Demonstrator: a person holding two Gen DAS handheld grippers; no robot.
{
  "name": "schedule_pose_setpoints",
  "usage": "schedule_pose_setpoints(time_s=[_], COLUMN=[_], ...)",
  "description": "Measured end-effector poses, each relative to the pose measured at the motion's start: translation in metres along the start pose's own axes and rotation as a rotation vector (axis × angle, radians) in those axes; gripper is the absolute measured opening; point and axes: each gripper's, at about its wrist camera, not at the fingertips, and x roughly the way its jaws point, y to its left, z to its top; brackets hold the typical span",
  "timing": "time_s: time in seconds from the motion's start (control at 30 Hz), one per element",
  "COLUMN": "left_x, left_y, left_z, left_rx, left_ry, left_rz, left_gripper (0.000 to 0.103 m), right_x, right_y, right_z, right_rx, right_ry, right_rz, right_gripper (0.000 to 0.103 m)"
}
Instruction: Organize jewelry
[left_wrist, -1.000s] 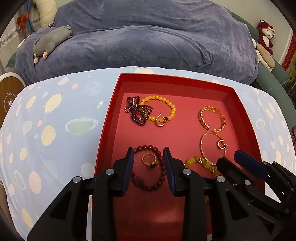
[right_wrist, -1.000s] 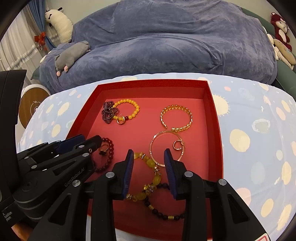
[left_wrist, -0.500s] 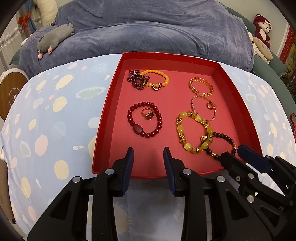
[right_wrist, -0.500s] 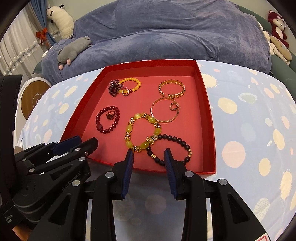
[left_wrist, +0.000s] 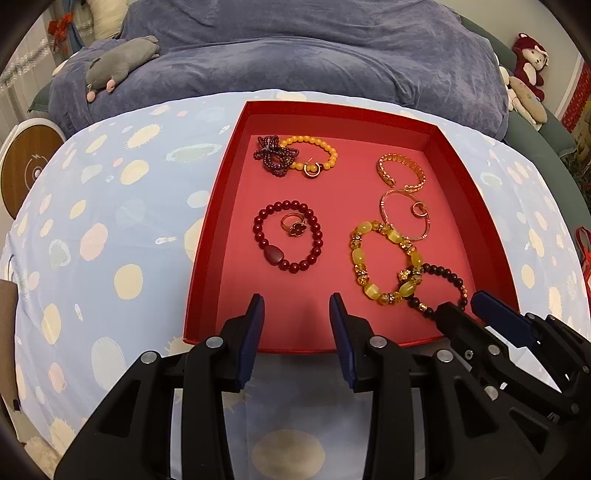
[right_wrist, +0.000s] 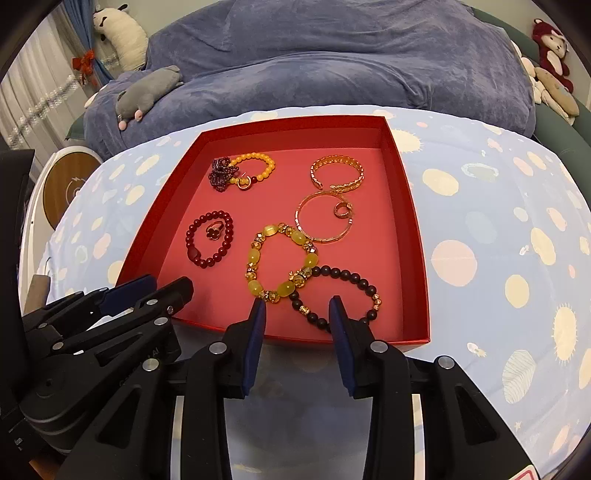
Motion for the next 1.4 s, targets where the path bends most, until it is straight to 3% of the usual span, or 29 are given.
schedule_pose_setpoints(time_s=[0.3, 0.43, 0.6, 0.87, 1.07, 1.17, 1.4], left_x=[-0.042, -0.057, -0.070, -0.084, -0.086, -0.086, -0.083], left_y=[0.004, 0.001, 0.002, 0.008, 0.011, 0.015, 0.019], left_z=[0.000, -0.005, -0.012, -0.018, -0.024, -0.027, -0.032], left_rx=[-0.013, -0.015, -0.027, -0.042, -0.046, -0.059, -0.057], left_ry=[-0.063, -0.084, -0.100, -0.129, -0.129, -0.130, -0.123], left_rz=[0.029, 0.038, 0.049, 0.088, 0.105, 0.115, 0.140], left_gripper=[0.035, 0.047, 0.056, 0.081, 0.090, 0.091, 0.094], right_x=[-0.042, -0.059, -0.072, -0.083, -0.085, -0.084, -0.083], right_y=[0.004, 0.010, 0.006, -0.001, 0.000, -0.001, 0.002], right_z=[-0.002, -0.008, -0.012, -0.019, -0.023, -0.026, -0.032], right_rx=[0.045, 0.033, 0.036, 0.066, 0.057, 0.066, 0.066], right_ry=[-0.049, -0.083, -0.100, -0.117, -0.106, -0.102, -0.103], right_rz=[-0.039, -0.063, -0.074, -0.095, -0.107, -0.111, -0.126], right_gripper=[0.035, 0.046, 0.052, 0.070, 0.074, 0.083, 0.088])
